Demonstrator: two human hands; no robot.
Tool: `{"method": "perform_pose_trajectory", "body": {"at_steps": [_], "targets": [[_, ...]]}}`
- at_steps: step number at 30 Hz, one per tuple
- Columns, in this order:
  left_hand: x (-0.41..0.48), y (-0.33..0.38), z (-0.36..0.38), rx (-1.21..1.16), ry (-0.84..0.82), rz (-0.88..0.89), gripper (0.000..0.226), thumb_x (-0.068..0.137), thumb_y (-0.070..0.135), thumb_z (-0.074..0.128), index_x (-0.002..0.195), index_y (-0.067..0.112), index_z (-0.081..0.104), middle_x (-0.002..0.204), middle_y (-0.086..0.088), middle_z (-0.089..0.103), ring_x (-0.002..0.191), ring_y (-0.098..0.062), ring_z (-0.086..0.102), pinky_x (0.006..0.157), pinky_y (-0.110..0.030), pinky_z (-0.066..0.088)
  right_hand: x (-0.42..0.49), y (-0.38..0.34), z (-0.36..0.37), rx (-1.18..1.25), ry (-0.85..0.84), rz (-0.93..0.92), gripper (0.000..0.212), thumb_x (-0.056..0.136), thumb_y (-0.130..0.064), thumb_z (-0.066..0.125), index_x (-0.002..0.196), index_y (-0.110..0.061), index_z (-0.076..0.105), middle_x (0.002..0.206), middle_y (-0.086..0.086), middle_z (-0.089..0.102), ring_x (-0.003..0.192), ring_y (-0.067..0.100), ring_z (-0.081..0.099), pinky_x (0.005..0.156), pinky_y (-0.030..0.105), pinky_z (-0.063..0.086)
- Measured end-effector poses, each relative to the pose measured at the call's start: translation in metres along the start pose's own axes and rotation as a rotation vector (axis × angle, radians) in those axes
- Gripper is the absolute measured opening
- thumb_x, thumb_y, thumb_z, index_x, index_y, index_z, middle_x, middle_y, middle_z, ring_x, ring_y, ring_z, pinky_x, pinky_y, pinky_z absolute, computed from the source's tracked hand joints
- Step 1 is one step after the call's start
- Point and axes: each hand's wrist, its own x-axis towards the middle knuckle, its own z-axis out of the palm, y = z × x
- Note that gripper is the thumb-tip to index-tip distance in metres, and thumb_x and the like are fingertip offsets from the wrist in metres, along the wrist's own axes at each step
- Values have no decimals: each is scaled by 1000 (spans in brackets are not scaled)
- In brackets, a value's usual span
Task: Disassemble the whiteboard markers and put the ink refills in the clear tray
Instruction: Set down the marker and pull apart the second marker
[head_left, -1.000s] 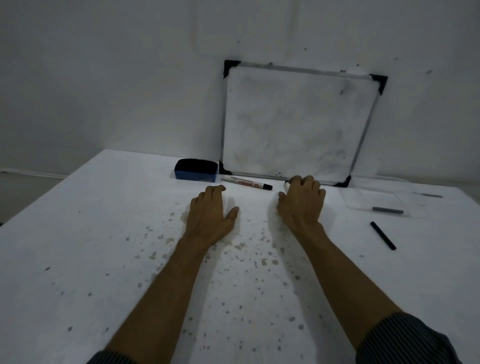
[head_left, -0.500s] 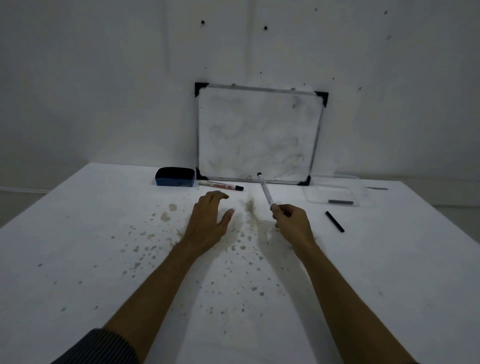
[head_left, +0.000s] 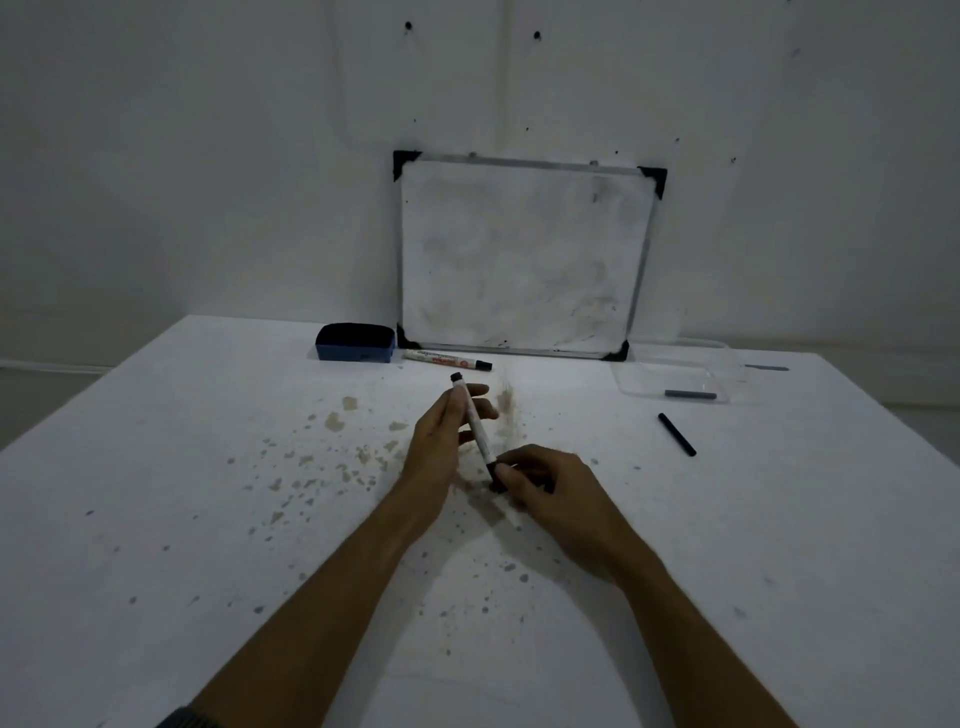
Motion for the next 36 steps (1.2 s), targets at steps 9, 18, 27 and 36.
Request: {"method": "perform_pose_trajectory", "body": {"at_steps": [9,18,27,36], "targets": [[-12,5,11,120,-359,-53,34,110,43,38,135,27,55,133,18,70,125,-5,64,105,-37,53,8,-5,-3,187,25,47,40,100,-48,51,135,-28,56,93,-15,75,78,1,72,70,24,59],[-5,1,-10,733,-433,297,39,112,38,26,89,19,51,77,2,57,69,-11,52,69,-26,45,12,-11,-17,3,-150,64,38,107,-49,31,85,-33,58,57,-10,51,43,0,42,49,18,35],[-1,-6,-9,889,-384,327,33,112,29,27,87,23,48,73,12,45,70,-2,43,69,-21,31,38,-6,-26,72,-316,175,45,109,-38,35,83,-12,61,58,-3,47,44,9,37,43,21,34],[3,-18,3,692,-319,44,54,108,55,27,93,22,68,91,-4,70,86,-20,67,88,-42,54,40,23,-19,-500,-31,-180,35,109,-35,35,83,-25,56,68,-6,58,58,14,54,60,28,43]]}}
